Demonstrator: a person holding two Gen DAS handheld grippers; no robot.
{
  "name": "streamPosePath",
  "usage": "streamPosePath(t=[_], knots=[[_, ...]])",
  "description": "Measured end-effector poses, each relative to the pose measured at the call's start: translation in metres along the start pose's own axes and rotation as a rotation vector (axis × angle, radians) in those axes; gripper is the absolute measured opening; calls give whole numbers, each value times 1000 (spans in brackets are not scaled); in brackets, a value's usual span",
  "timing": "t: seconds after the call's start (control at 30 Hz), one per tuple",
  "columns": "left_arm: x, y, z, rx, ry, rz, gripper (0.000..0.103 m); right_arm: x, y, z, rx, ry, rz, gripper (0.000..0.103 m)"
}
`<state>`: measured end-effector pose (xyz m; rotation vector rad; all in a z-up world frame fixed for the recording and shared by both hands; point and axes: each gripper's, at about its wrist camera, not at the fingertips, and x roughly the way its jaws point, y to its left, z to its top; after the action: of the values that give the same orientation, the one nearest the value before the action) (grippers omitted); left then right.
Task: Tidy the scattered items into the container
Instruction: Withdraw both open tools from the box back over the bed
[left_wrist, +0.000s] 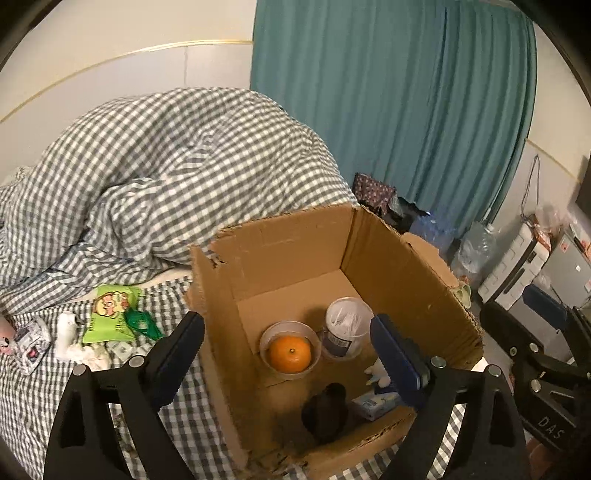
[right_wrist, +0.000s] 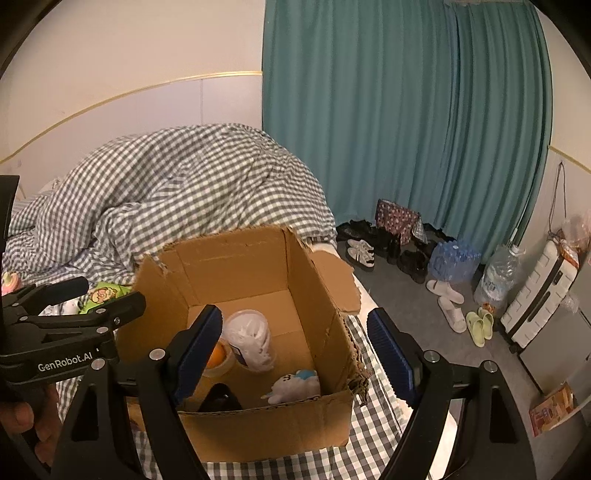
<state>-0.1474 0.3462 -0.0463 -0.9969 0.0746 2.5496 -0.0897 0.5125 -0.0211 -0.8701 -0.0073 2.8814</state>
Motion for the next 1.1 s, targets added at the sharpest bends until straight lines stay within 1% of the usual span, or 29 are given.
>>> streamPosePath(t=[0.1,0.2,0.37,0.47,0.53,0.57,0.63,0.77,0.93,1.1], knots=[[-13,12,0,-15,-14,13,95,-10,10,4,-9,-13,5,82],[-30,29,-1,-34,-34,32,99,-21,25,8,-20,-29,14,87],[-58,64,-3,-69,-73,78,103,-36,58,15,-51,-52,43,89],[-75,87,-4,-97,-89,107,103,-45,78,18,-68,-69,63,93],[-86,103,-6,-122,-93,124,103,-52,91,19,-74,-87,75,101],[-92,112,-8,-137,-94,131,103,-55,97,19,-76,-95,81,103],[-102,124,-10,-151,-100,147,103,-59,109,21,-81,-104,94,103],[-124,149,-18,-163,-122,210,103,-66,136,24,-106,-102,130,103],[-147,181,-28,-202,-137,250,103,-80,170,25,-142,-123,157,103],[-169,212,-41,-219,-142,298,103,-88,202,24,-160,-129,190,103]])
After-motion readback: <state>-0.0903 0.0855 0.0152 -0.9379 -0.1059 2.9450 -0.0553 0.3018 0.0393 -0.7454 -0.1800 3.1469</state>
